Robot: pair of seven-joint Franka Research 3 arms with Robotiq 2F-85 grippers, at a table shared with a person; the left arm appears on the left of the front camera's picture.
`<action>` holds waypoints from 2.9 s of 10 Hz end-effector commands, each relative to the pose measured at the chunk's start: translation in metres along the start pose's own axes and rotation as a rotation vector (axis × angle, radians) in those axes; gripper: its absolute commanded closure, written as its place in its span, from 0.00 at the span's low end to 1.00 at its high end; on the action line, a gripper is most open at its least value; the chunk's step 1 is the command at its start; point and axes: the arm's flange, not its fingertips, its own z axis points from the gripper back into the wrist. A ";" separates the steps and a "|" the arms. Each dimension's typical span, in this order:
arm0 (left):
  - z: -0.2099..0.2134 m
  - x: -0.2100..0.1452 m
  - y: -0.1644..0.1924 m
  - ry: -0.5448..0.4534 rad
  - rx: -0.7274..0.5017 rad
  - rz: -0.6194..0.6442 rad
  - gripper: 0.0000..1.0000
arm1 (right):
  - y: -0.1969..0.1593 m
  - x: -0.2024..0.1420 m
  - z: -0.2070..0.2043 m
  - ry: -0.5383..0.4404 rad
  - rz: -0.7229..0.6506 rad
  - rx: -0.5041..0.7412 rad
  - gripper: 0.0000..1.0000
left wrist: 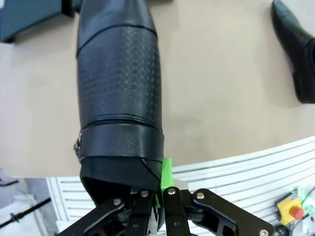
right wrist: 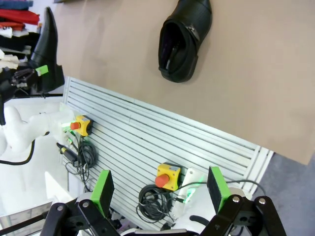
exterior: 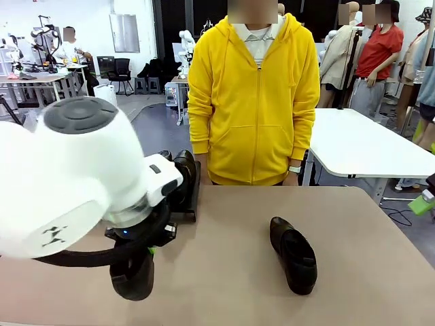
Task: Organize the shoes by placing them on the stand.
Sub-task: Place the Shoe from the middle of the table onto the Shoes Stand.
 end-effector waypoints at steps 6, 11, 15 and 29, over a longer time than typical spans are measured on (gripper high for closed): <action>0.000 0.000 0.000 0.000 0.000 0.000 1.00 | 0.005 0.001 0.004 -0.003 -0.005 0.019 0.00; 0.020 0.103 0.149 0.010 -0.002 0.208 1.00 | 0.005 0.001 0.004 -0.003 -0.005 0.019 0.00; -0.018 0.195 0.283 -0.029 0.120 0.035 1.00 | 0.005 0.001 0.004 -0.003 -0.005 0.019 0.00; -0.107 0.304 0.327 0.091 0.031 -0.059 1.00 | 0.005 0.001 0.004 -0.003 -0.005 0.019 0.00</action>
